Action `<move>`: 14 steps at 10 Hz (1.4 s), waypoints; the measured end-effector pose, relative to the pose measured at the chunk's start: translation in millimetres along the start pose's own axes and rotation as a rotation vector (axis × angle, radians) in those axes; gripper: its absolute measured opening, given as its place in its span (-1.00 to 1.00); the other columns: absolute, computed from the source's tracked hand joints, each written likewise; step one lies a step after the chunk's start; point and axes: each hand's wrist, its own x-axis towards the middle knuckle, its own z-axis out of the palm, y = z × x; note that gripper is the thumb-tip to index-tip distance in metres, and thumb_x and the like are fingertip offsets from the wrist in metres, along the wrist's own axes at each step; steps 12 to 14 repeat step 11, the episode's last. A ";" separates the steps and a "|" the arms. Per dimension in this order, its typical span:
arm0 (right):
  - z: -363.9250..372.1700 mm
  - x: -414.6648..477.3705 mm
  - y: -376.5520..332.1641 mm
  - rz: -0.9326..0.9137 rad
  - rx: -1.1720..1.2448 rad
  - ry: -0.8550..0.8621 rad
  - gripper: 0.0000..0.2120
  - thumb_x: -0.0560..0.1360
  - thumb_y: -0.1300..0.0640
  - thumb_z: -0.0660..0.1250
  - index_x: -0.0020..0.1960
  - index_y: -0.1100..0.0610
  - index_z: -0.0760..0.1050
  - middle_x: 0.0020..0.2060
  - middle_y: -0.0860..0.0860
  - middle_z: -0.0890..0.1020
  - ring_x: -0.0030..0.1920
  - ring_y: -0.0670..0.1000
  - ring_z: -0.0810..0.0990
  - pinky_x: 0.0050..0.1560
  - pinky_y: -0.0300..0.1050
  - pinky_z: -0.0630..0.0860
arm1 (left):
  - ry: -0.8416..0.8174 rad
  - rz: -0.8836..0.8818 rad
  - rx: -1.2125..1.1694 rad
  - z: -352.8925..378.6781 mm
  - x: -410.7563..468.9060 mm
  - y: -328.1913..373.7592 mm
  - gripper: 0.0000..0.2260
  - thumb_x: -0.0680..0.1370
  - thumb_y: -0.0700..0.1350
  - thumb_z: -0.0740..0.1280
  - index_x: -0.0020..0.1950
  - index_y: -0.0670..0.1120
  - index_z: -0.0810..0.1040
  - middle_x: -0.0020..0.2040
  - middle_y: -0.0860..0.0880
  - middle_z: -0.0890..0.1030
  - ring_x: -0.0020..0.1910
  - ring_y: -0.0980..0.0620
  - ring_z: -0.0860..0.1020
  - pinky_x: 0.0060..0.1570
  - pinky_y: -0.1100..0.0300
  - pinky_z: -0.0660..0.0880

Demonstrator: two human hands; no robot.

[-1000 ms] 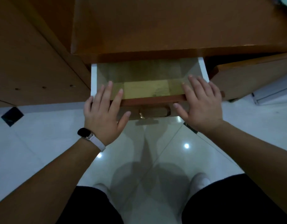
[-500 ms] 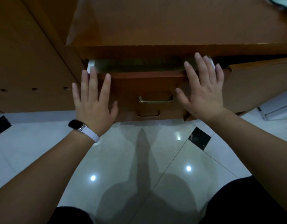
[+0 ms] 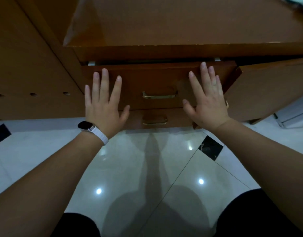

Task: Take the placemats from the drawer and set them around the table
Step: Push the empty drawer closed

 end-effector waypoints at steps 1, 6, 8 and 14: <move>7.6 -5.4 2.0 0.033 0.017 -0.027 -0.24 0.55 -0.03 0.30 0.60 0.08 -0.03 0.59 0.18 -0.06 0.55 0.07 -0.23 0.53 0.14 -0.13 | -0.003 -0.025 0.009 4.8 3.5 -0.7 -0.21 0.47 0.07 0.38 0.58 -0.05 0.04 0.57 -0.23 0.03 0.54 -0.22 -0.03 0.44 -0.20 -0.07; 45.1 10.2 -7.3 0.144 -0.081 -0.024 -0.15 0.52 -0.14 0.31 0.61 0.05 -0.09 0.59 0.15 -0.09 0.57 0.19 -0.15 0.51 0.24 -0.08 | 0.016 -0.055 0.032 38.8 18.6 -11.7 -0.19 0.47 0.06 0.41 0.58 -0.05 0.02 0.56 -0.24 0.03 0.53 -0.25 -0.01 0.42 -0.27 0.04; 60.7 13.2 -8.9 0.164 -0.065 0.116 -0.20 0.50 -0.05 0.36 0.58 0.06 0.01 0.55 0.17 0.01 0.54 0.27 -0.04 0.48 0.29 -0.02 | 0.044 -0.066 0.049 46.7 20.4 -11.0 -0.20 0.48 0.01 0.42 0.57 -0.08 0.04 0.54 -0.29 0.09 0.51 -0.29 0.02 0.39 -0.31 0.04; 18.9 14.6 -30.9 0.212 0.051 -0.061 -0.27 0.52 -0.08 0.33 0.58 0.07 0.11 0.58 0.23 0.02 0.56 0.27 -0.02 0.50 0.23 0.01 | 0.003 -0.093 -0.082 1.2 11.7 4.1 -0.31 0.47 0.01 0.37 0.54 -0.06 0.17 0.56 -0.22 0.13 0.53 -0.23 0.06 0.41 -0.24 0.09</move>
